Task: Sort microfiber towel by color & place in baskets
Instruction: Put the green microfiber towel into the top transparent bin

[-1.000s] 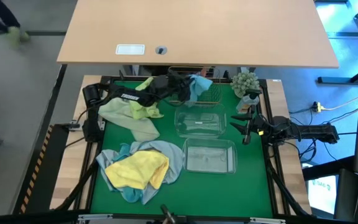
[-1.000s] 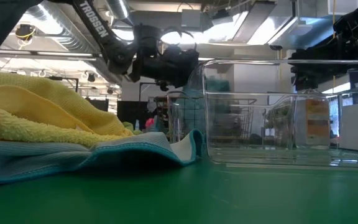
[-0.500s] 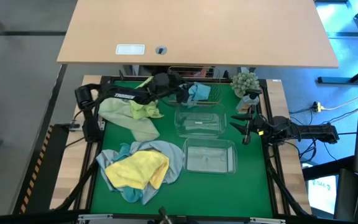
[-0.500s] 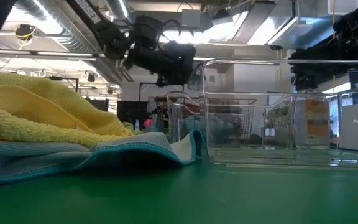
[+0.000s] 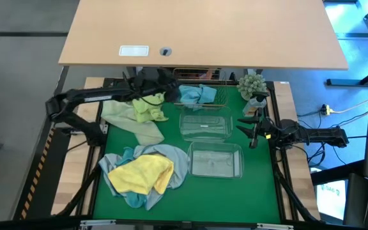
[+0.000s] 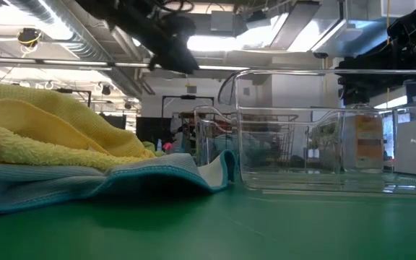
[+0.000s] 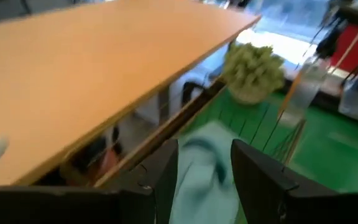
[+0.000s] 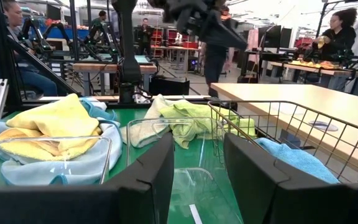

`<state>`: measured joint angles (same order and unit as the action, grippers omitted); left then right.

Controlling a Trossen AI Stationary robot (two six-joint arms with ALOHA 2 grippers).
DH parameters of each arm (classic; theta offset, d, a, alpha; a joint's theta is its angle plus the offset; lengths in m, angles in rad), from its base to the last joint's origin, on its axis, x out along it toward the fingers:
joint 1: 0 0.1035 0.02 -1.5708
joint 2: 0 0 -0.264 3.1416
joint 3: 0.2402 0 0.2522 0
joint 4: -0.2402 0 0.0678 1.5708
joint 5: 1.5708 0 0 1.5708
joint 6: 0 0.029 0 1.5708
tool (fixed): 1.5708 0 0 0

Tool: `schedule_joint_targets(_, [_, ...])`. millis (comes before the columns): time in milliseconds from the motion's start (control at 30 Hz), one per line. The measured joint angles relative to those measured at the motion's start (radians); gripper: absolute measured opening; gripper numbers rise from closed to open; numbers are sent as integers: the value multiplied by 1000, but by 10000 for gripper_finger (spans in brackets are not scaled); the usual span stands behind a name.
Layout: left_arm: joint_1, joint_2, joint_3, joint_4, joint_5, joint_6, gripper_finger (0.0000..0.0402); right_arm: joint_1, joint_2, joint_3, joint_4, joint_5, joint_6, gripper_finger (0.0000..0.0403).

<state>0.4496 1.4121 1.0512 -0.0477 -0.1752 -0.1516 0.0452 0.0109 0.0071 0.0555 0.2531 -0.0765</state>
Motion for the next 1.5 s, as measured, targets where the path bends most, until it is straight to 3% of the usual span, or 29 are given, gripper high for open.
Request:
schedule_joint_targets(233, [2, -108, 0, -392, -98, -117, 140, 0, 0, 0, 0, 0, 0, 143])
schedule_joint_targets(367, [10, -102, -1, -603, -107, -192, 140, 0, 0, 0, 0, 0, 0, 143])
schedule_joint_targets(533, [30, -71, -15, -741, -114, -259, 140, 0, 0, 0, 0, 0, 0, 143])
schedule_joint_targets(867, [118, -65, -151, -725, -134, -269, 140, 0, 0, 0, -1, 0, 0, 143])
schedule_joint_targets(1233, [182, -65, -293, -535, -119, -269, 140, 0, 0, 0, -1, 0, 0, 143])
schedule_joint_targets(1500, [181, -65, -312, -481, -121, -292, 126, 0, 0, 0, -1, 0, 0, 143])
